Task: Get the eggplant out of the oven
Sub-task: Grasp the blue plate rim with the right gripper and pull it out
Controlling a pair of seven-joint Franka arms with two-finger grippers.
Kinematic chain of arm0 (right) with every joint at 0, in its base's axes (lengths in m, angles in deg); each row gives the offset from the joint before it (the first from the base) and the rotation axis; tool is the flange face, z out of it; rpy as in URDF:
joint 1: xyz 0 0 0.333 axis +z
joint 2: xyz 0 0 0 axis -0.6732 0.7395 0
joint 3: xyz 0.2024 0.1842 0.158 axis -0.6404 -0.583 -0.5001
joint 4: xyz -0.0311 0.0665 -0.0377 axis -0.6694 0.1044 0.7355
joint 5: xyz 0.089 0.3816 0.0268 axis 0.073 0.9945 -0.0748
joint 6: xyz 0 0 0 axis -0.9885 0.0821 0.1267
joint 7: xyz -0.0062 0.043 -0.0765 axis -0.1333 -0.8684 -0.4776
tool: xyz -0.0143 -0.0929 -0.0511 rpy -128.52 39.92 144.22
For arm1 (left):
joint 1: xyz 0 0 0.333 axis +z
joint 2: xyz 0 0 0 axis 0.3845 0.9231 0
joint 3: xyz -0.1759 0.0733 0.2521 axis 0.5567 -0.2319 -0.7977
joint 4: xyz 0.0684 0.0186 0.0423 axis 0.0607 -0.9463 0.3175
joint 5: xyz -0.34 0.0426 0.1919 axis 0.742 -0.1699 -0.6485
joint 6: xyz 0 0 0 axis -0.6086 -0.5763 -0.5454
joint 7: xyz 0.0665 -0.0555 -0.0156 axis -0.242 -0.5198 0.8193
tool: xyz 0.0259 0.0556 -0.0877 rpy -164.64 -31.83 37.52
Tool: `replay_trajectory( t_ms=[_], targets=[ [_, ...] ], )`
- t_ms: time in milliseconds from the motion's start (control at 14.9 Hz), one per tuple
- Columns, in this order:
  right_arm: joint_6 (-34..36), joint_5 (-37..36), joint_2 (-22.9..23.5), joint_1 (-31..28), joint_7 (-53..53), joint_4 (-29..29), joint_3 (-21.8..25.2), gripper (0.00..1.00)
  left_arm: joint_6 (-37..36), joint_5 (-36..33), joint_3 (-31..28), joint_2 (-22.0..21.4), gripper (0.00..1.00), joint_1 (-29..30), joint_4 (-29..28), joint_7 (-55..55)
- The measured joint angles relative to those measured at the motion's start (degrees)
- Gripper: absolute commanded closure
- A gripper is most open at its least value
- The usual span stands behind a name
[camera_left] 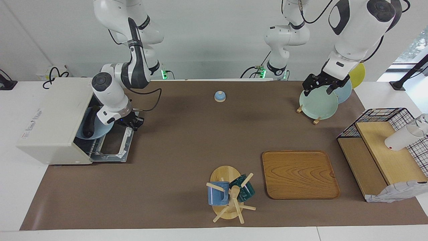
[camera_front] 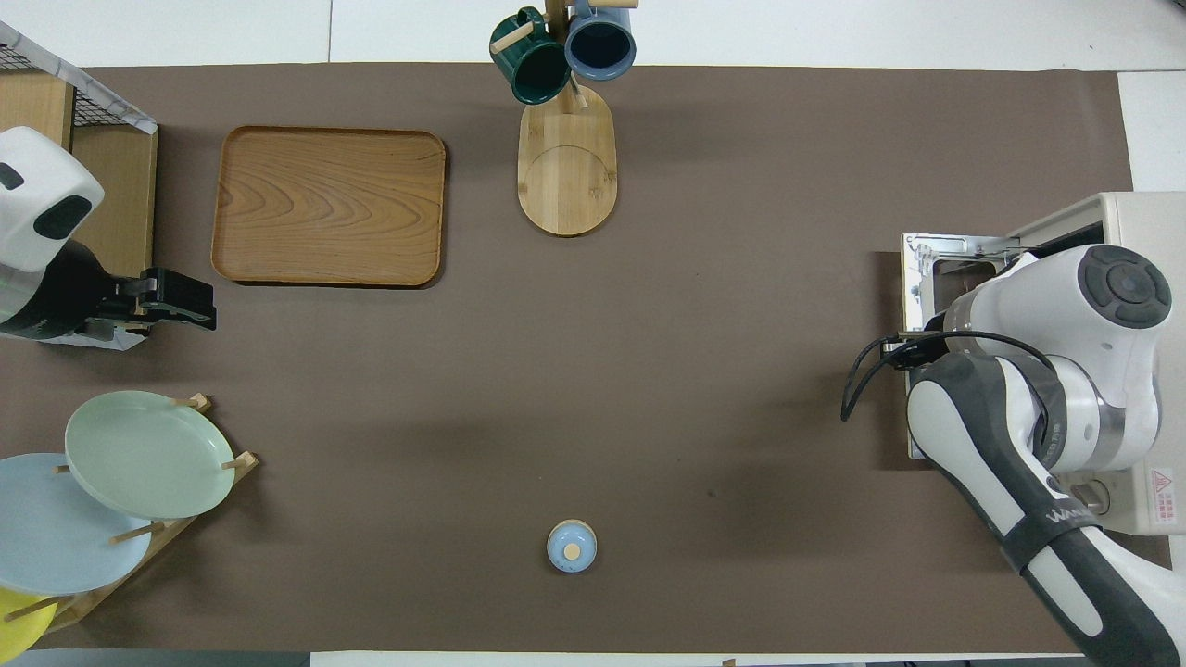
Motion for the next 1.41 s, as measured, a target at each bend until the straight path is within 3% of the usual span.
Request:
replay_trajectory(
  t_ms=[335, 669, 1205, 1339, 1406],
  targets=[
    [-0.05, 0.55, 0.48, 0.02, 0.02, -0.17, 0.12, 1.0, 0.0, 0.0, 0.0, 0.0, 0.0, 0.0, 0.0, 0.0],
    [5.47, 0.52, 0.43, 0.2, 0.02, -4.68, 0.57, 1.0, 0.0, 0.0, 0.0, 0.0, 0.0, 0.0, 0.0, 0.0],
    [7.52, -0.33, 0.43, 0.16, 0.02, -7.79, 2.14, 1.0, 0.0, 0.0, 0.0, 0.0, 0.0, 0.0, 0.0, 0.0],
    [7.99, -0.74, 0.43, 0.18, 0.04, -8.27, 2.12, 0.77, 0.0, 0.0, 0.0, 0.0, 0.0, 0.0, 0.0, 0.0],
    [8.17, -1.05, 0.43, 0.18, 0.13, -8.43, 2.12, 0.74, 0.0, 0.0, 0.0, 0.0, 0.0, 0.0, 0.0, 0.0]
  ],
)
